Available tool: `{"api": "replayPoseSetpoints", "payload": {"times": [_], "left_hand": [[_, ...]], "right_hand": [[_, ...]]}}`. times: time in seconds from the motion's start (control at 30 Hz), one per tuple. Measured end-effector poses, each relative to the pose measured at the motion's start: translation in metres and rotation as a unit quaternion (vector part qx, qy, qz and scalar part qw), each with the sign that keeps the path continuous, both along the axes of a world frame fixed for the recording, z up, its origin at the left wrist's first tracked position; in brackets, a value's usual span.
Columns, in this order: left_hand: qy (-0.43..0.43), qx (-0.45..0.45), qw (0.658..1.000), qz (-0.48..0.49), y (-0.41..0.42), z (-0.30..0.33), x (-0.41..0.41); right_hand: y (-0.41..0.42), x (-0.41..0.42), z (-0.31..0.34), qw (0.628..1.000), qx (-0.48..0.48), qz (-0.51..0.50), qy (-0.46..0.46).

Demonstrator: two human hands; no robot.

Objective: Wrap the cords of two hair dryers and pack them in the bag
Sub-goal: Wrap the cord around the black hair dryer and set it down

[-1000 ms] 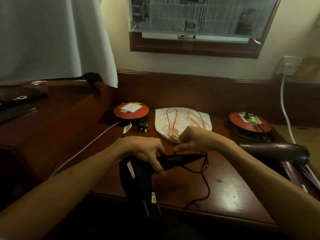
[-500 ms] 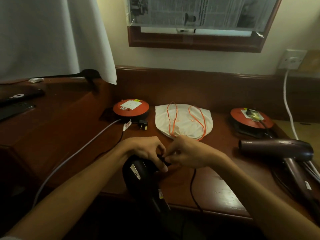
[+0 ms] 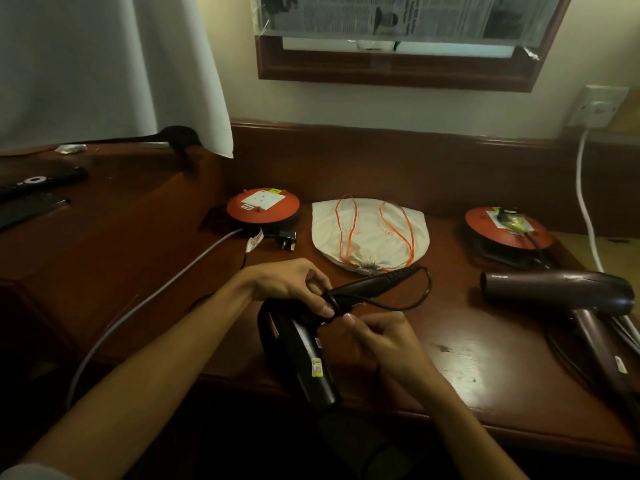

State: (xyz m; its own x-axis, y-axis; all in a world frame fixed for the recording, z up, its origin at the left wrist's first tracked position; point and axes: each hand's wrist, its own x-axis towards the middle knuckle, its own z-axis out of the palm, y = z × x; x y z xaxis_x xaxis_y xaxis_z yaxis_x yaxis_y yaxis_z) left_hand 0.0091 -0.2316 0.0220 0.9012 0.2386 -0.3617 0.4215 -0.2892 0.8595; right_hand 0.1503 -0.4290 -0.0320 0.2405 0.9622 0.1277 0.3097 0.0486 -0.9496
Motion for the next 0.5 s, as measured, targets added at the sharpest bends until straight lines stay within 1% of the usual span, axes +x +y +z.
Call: {"api": "replayPoseSetpoints", "payload": {"times": [0.1, 0.17, 0.23, 0.3, 0.4, 0.43, 0.5], "left_hand": [[-0.007, -0.034, 0.999, -0.007, -0.003, -0.005, -0.002], [-0.003, -0.043, 0.999, -0.014, -0.004, -0.004, -0.002], [-0.004, -0.048, 0.998, -0.028, -0.003, -0.001, -0.001], [-0.002, -0.048, 0.998, -0.027, 0.0, 0.002, 0.0], [0.007, -0.041, 0.999, -0.019, 0.003, 0.008, -0.001], [0.008, -0.02, 1.0, -0.013, 0.003, 0.009, -0.002], [0.0, 0.059, 0.998, -0.002, 0.002, 0.011, -0.003]], "right_hand": [[0.004, 0.006, 0.006, 0.989, -0.017, 0.033, 0.141], [0.008, 0.009, 0.006, 0.98, 0.001, 0.058, 0.19], [0.013, 0.012, 0.006, 0.978, 0.012, 0.095, 0.187], [0.017, 0.014, 0.006, 0.978, 0.021, 0.124, 0.164], [0.021, 0.009, 0.008, 0.977, 0.039, 0.119, 0.174], [0.022, 0.008, 0.009, 0.976, 0.044, 0.108, 0.181], [0.025, 0.007, 0.007, 0.974, 0.058, 0.075, 0.207]]}}
